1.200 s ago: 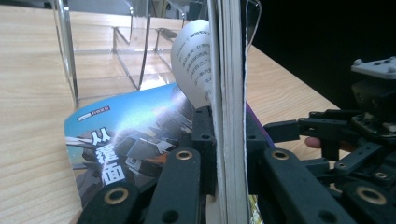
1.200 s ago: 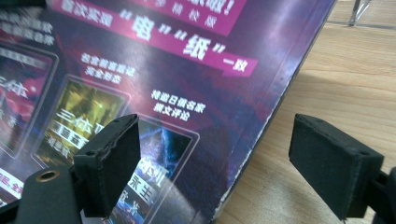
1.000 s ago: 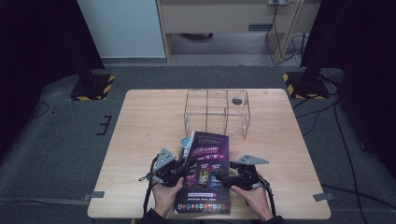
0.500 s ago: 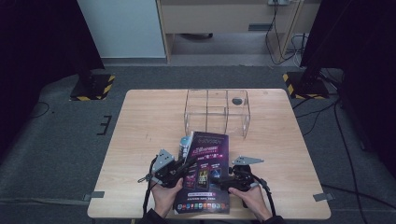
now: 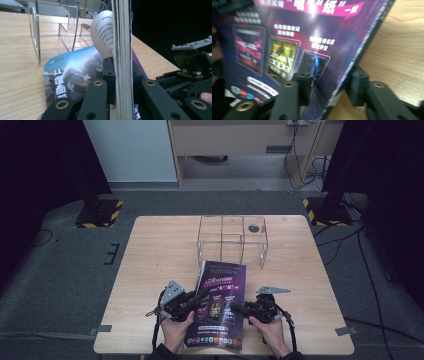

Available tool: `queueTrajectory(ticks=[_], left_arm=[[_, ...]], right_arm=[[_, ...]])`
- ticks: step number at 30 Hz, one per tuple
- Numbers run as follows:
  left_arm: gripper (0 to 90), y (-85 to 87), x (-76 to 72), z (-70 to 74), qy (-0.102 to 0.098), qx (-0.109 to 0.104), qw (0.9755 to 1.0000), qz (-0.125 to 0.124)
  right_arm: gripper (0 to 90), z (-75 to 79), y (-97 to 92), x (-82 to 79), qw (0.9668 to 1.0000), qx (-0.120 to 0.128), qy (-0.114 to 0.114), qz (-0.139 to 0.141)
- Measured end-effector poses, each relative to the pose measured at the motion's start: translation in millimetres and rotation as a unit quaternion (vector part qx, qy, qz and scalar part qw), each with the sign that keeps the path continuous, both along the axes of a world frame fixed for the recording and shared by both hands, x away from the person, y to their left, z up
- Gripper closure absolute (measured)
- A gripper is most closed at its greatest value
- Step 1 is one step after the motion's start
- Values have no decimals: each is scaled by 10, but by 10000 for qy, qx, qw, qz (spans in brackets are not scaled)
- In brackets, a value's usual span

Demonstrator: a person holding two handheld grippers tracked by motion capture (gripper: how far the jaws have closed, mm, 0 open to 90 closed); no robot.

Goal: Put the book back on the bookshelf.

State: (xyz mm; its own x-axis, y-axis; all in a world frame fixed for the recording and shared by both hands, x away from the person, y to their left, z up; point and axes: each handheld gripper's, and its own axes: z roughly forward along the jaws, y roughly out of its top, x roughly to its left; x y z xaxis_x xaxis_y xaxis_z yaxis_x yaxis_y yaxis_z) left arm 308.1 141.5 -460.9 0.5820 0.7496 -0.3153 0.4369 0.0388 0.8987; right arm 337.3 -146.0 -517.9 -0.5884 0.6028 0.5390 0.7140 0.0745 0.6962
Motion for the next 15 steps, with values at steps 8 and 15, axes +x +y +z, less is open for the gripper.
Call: queueTrajectory(ticks=[8, 15], left_arm=[[798, 24, 5, -15, -4, 80, 9999, 94], [782, 71, 43, -75, 121, 199, 9994, 275]], right_arm=[[755, 52, -57, -23, 9992, 370, 115, 27], [803, 99, -82, -44, 9986, 515, 95, -11]])
